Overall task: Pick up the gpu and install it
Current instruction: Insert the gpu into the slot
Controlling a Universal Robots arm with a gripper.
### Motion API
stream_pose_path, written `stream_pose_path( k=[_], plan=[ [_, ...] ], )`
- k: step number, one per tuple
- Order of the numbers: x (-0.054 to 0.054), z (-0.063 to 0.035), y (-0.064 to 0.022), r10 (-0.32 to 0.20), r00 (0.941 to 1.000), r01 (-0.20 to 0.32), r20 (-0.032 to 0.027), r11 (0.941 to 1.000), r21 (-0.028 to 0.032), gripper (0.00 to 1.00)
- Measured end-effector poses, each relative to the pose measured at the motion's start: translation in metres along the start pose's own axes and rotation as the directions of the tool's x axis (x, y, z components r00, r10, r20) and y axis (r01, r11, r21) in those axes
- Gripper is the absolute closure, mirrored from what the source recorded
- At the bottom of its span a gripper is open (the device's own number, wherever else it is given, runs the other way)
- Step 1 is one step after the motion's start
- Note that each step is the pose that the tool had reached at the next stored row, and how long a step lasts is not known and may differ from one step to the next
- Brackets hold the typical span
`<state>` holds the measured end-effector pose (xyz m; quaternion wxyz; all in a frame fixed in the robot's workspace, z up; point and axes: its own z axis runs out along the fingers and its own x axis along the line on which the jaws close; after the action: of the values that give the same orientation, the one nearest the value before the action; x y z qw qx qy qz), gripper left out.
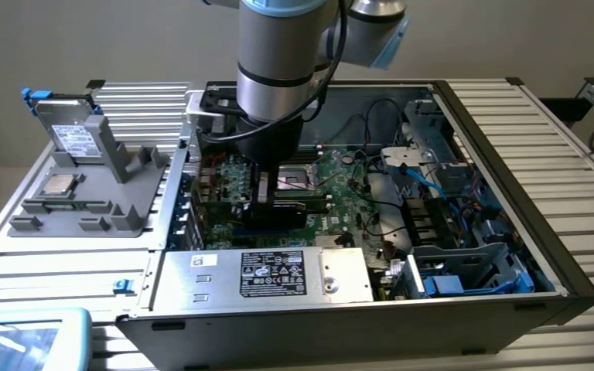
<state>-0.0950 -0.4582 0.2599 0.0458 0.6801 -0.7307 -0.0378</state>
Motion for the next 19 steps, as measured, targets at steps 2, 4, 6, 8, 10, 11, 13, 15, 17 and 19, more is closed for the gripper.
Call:
stream_pose_path(
  k=[2,4,6,8,10,11,13,15,17,19],
  plan=[
    [0.0003,0.0003,0.0000,0.000,1.0000,0.000,0.0002,1.0000,0.0001,0.73],
    [0.0003,0.0002,0.0000,0.000,1.0000,0.000,-0.0001,1.0000,0.0000,0.73],
    [0.0006,0.0003,0.0000,0.000,1.0000,0.000,-0.0001,1.0000,-0.0001,0.73],
    [0.0018,0.0005,-0.0001,0.000,1.0000,0.000,0.0000,1.0000,-0.0001,0.73],
    [0.0022,0.0006,0.0000,0.000,1.0000,0.000,0.0000,1.0000,0.0000,0.73],
    [0.0022,0.0005,0.0000,0.000,1.0000,0.000,-0.0001,1.0000,-0.0001,0.73],
    [0.0022,0.0006,-0.0001,0.000,1.0000,0.000,-0.0002,1.0000,-0.0001,0.73],
    [0.0018,0.0006,-0.0001,0.000,1.0000,0.000,-0.0001,1.0000,-0.0001,0.73],
    [0.0009,0.0006,0.0000,0.000,1.0000,0.000,-0.0002,1.0000,0.0000,0.73],
    [0.0005,0.0007,0.0002,0.000,1.0000,0.000,0.0000,1.0000,0.0000,0.73]
  ],
)
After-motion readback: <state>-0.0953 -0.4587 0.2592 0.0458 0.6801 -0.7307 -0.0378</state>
